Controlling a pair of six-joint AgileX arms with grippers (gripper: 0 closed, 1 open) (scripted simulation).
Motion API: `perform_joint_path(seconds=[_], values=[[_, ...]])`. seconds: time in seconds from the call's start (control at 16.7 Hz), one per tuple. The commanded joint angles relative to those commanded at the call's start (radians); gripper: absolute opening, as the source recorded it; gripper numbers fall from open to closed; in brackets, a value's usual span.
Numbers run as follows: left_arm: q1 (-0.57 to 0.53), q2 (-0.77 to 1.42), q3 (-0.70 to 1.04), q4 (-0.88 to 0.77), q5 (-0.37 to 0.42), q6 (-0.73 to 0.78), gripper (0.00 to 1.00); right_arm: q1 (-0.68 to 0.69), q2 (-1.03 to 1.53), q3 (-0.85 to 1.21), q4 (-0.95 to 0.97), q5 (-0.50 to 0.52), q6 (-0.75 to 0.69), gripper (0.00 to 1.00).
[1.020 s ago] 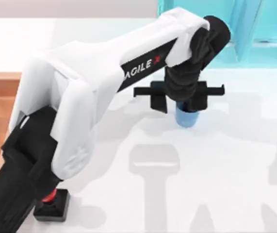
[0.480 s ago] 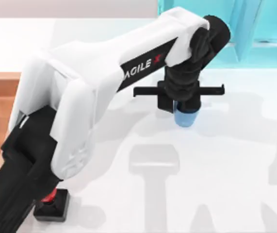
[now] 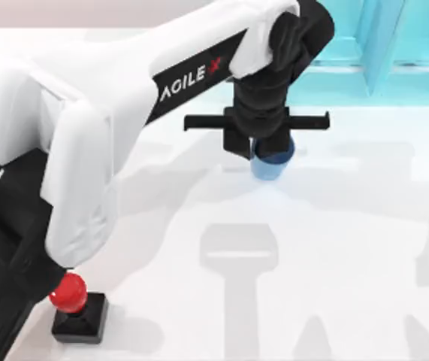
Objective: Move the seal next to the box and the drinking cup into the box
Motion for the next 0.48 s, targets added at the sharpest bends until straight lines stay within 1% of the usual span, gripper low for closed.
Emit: perform_joint_path(seconds=[0.3, 0.48], values=[[0.094, -0.203, -0.131, -0.059, 0.013, 0.089, 0.0, 0.0, 0.0, 0.0, 0.0, 0.0, 0.0, 1.0], [0.115, -0.241, -0.158, -0.071, 0.016, 0.109, 0.0, 0.0, 0.0, 0.0, 0.0, 0.0, 0.0, 1.0]])
